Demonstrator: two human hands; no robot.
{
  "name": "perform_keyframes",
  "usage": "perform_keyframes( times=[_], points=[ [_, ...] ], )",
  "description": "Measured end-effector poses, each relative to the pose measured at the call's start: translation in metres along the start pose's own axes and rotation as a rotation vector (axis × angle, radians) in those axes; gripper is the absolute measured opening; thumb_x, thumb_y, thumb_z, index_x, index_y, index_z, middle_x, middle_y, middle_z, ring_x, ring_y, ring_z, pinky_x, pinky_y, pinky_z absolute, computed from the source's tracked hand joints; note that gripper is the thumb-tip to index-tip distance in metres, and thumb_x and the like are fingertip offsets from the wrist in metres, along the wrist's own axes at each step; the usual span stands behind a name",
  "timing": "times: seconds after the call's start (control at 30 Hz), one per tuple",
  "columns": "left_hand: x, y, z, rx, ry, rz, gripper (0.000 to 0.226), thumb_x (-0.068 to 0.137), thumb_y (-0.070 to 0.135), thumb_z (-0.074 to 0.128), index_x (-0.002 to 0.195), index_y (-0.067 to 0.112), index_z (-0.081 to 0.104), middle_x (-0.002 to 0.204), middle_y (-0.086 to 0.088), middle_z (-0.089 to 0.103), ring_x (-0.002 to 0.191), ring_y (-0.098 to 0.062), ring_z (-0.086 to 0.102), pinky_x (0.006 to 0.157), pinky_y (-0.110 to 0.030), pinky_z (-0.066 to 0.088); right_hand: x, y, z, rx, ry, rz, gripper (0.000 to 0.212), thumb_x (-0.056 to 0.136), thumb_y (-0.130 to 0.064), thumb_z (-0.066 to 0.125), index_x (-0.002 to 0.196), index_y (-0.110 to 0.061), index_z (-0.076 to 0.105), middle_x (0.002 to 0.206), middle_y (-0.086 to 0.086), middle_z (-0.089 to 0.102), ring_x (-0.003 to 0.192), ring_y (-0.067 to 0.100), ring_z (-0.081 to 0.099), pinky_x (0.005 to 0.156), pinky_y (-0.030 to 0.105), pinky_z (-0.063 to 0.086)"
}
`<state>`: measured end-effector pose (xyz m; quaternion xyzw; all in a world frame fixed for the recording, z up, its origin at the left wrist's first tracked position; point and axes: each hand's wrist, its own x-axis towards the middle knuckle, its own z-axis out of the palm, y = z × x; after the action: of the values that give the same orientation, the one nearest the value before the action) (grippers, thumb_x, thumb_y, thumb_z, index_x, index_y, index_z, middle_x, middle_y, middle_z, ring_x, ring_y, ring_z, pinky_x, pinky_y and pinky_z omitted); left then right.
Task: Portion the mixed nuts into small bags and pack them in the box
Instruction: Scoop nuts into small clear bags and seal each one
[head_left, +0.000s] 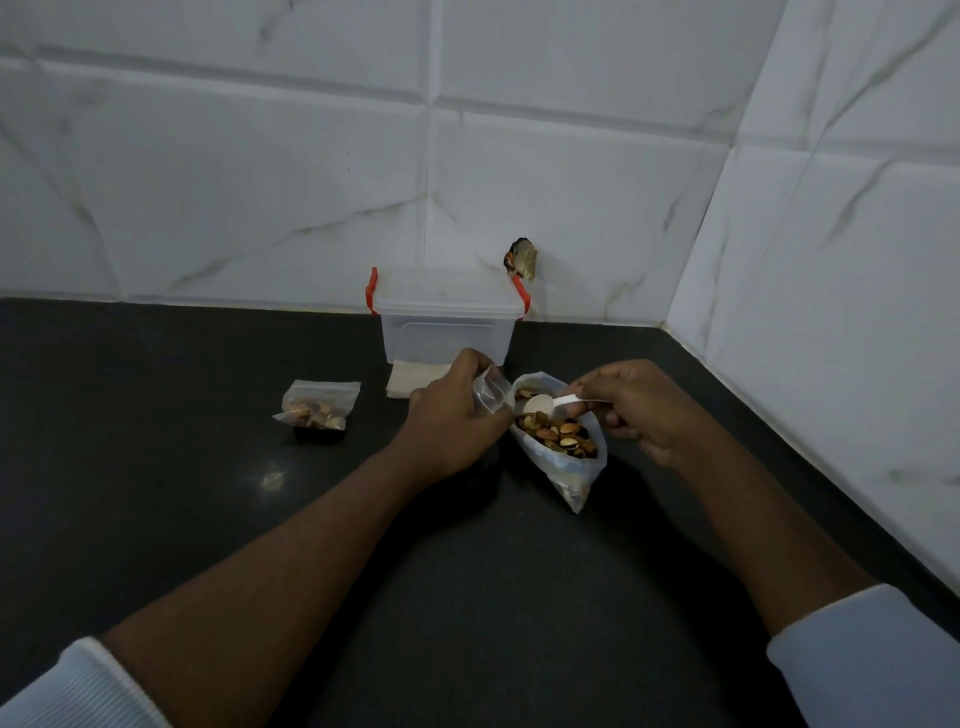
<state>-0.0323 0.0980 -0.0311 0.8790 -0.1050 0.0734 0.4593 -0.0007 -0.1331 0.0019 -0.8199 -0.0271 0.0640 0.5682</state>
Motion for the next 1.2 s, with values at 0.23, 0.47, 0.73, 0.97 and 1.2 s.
perform_keyframes(
  times=[0.23,0.47,0.73,0.97,1.2],
  points=[
    [0.0,-0.002,0.0,-0.001,0.005,0.0,0.043,0.09,0.034,0.072,0.122,0.038,0.042,0.113,0.012,0.062,0.109,-0.015,0.064,0.106,-0.056,0.047,0.008,0.006,-0.009,0.232,0.012,0.001,0.019,0.094,0.001,0.057,0.099,0.007,0.075,0.085,0.02,0.071,0.051,0.008,0.04,0.038,0.018,0.026],
    [-0.001,0.001,-0.001,-0.014,-0.003,0.005,0.047,0.083,0.049,0.068,0.12,0.042,0.04,0.112,0.016,0.063,0.111,-0.014,0.064,0.107,-0.057,0.046,-0.008,-0.011,0.007,0.338,-0.113,-0.215,0.02,0.098,0.004,0.055,0.106,0.005,0.073,0.092,0.024,0.072,0.057,0.011,0.043,0.047,0.02,0.029],
    [-0.001,-0.002,-0.001,-0.029,0.032,0.038,0.042,0.084,0.046,0.073,0.115,0.037,0.046,0.105,0.013,0.066,0.103,-0.013,0.065,0.102,-0.057,0.049,-0.016,-0.011,0.02,-0.091,-0.161,-0.382,0.019,0.095,-0.007,0.068,0.107,-0.015,0.079,0.104,0.0,0.079,0.093,0.012,0.073,0.075,0.021,0.057],
    [-0.003,-0.004,0.0,-0.004,0.04,0.072,0.043,0.087,0.04,0.073,0.116,0.039,0.042,0.107,0.018,0.061,0.104,-0.012,0.063,0.1,-0.056,0.049,-0.015,-0.013,0.014,-0.294,-0.056,-0.532,0.032,0.09,0.003,0.065,0.105,-0.022,0.079,0.1,-0.013,0.077,0.096,0.005,0.071,0.084,0.022,0.058],
    [-0.002,-0.004,-0.001,-0.008,0.012,0.056,0.043,0.089,0.041,0.071,0.12,0.038,0.042,0.108,0.015,0.062,0.104,-0.012,0.065,0.102,-0.054,0.05,-0.01,-0.01,-0.022,-0.64,-0.017,-0.459,0.019,0.09,-0.011,0.071,0.096,-0.028,0.078,0.093,-0.016,0.072,0.085,-0.005,0.062,0.071,0.019,0.041]
  ],
)
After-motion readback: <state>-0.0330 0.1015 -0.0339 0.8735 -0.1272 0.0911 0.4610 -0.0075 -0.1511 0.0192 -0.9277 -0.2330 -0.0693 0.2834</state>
